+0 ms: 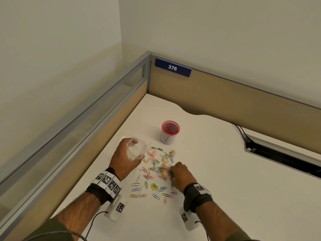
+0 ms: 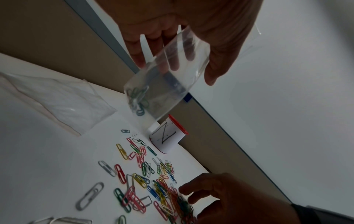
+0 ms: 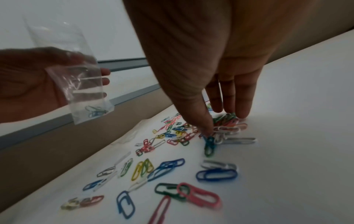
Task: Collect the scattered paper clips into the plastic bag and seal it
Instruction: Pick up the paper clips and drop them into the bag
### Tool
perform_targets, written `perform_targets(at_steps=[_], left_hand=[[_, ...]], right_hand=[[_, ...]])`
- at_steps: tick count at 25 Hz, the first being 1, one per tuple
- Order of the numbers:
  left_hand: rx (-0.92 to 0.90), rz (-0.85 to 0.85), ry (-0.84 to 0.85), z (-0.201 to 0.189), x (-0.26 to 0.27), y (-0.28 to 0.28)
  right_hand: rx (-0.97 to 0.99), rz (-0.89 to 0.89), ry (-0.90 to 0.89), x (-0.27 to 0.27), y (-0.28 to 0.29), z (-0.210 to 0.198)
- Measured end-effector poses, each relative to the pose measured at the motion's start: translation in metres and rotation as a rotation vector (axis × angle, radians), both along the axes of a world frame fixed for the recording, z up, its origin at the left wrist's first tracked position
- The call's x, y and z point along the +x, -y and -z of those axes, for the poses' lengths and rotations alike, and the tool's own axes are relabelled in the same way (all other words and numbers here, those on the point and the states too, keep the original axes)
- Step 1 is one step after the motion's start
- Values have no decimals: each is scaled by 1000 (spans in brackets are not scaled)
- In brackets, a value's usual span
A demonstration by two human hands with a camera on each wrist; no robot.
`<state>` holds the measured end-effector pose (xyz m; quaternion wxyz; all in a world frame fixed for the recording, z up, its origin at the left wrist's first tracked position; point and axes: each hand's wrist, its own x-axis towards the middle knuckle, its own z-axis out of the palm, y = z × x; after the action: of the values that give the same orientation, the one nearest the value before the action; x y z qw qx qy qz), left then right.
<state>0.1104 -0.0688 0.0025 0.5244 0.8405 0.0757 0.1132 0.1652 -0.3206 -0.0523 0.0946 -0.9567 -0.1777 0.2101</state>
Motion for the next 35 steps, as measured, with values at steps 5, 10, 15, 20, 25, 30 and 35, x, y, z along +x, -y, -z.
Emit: perform_targets(at_steps=[5,10,15,20,25,30,35], left_hand=[[15,-1,-11,-1,0,3],[18,25,-21,-4,0,10],[18,33,-25,-2,2,11],[9,42,-23,4,7,10],[28,64,-12,8,13,17],[41,101,-14,5,20,27],[30,110,2,1,22,28]], right_hand=[[-52,20,9,0,-11,1],[-44,18,107,-3,-20,3],[45,174,73,8,-13,-4],[434,445,58,13,-7,-38],[830,473,112,12,-26,-121],[782,239,204,-1,-68,-163],[629,138,211,-8,-90,-160]])
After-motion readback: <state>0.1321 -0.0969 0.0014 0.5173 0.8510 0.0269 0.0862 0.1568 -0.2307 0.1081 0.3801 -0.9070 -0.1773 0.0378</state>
